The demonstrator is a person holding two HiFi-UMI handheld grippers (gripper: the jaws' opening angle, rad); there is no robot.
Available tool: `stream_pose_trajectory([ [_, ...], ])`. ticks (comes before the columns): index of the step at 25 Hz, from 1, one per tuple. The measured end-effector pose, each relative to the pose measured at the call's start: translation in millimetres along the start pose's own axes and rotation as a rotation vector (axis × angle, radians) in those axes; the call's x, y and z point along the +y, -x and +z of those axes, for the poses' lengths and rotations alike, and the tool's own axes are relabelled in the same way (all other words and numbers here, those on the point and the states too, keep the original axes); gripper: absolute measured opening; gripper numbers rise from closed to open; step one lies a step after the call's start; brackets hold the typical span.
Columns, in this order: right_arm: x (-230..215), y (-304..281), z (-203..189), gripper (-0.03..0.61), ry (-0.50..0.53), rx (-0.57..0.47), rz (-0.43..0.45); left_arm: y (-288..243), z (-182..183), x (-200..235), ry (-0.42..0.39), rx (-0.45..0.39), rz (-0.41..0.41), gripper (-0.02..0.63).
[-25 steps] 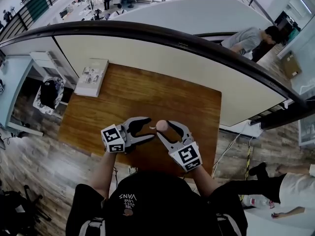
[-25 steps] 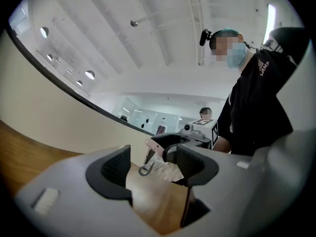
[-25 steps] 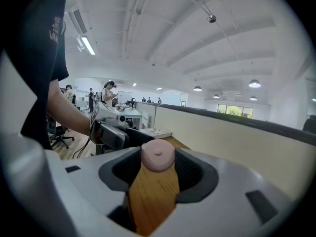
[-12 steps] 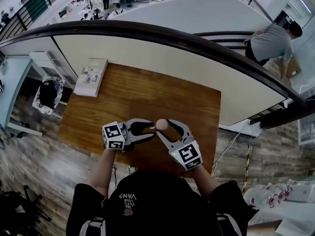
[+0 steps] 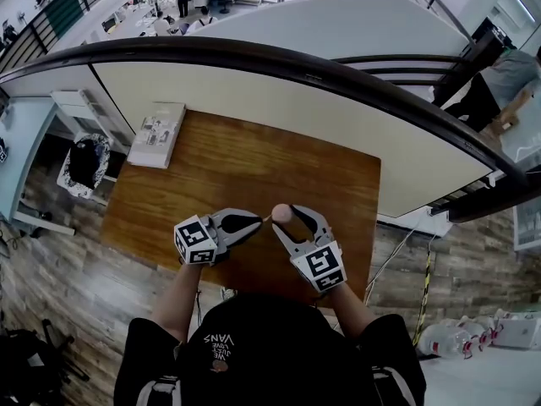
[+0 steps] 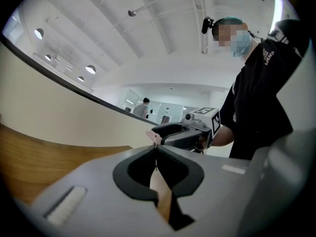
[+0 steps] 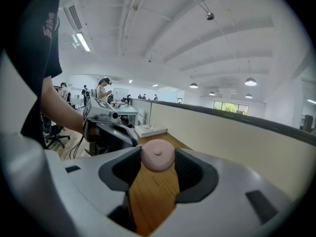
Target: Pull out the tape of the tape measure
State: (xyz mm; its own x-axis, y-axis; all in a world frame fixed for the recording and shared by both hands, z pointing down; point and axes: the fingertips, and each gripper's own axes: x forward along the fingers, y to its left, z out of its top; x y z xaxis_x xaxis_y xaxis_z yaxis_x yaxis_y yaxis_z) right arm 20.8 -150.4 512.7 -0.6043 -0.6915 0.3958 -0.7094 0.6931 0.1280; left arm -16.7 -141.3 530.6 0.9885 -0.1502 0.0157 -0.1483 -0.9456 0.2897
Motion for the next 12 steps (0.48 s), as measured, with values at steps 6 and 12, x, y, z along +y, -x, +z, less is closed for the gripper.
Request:
stream_pose_trajectory([
  [6, -6, -4, -9, 0.216, -0.022, 0.03, -0.023, 1, -7, 8, -0.057, 0.078, 0.128, 0.015],
  [12, -17, -8, -18, 0.216, -0.037, 0.074, -0.077, 1, -10, 8, -0.125, 0.138, 0.177, 0.014],
])
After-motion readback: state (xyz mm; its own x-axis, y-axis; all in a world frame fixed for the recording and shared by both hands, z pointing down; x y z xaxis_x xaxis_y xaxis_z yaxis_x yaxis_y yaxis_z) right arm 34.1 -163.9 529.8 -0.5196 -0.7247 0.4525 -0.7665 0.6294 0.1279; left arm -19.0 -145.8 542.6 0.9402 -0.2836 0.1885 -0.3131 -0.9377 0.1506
